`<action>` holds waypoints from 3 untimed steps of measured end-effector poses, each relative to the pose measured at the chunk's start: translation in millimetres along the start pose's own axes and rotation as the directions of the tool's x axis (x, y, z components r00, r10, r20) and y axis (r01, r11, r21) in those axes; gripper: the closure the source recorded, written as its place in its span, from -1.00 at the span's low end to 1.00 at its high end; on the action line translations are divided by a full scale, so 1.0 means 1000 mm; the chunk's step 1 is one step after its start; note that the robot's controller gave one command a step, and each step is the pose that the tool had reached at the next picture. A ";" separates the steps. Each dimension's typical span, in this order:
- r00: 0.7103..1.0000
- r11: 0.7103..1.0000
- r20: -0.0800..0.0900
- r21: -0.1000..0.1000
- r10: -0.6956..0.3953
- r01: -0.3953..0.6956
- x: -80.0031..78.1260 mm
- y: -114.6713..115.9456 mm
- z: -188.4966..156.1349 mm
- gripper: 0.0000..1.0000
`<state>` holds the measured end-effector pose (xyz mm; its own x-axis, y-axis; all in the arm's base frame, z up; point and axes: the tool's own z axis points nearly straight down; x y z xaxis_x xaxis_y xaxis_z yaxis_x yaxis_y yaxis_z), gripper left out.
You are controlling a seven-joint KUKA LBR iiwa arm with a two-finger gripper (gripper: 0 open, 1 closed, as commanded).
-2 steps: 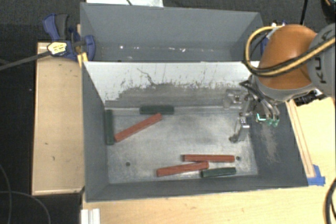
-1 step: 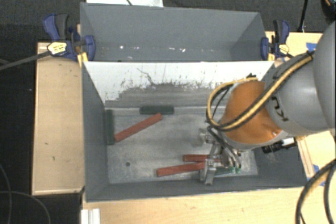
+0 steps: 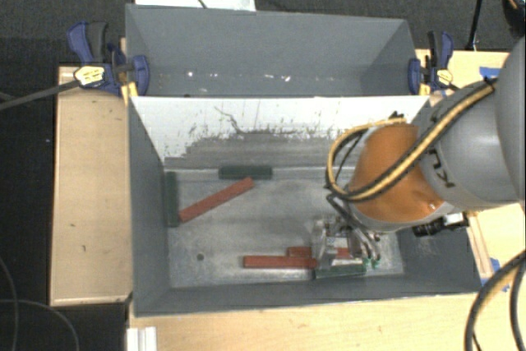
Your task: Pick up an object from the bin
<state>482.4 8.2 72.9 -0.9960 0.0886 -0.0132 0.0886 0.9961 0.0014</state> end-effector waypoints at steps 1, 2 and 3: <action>0.995 0.995 -0.005 -0.002 -0.098 0.098 -0.012 0.033 -0.061 1.00; 0.976 0.976 -0.013 -0.004 -0.217 0.217 0.003 0.085 0.005 1.00; 0.977 0.977 -0.003 -0.003 -0.213 0.213 -0.001 0.083 0.001 -1.00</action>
Offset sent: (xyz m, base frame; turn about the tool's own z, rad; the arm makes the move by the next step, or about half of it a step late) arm 0.0115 0.0301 0.0576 -0.0964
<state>490.3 90.7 71.8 -0.9920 -0.1260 -0.0097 -0.1260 0.9920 0.0011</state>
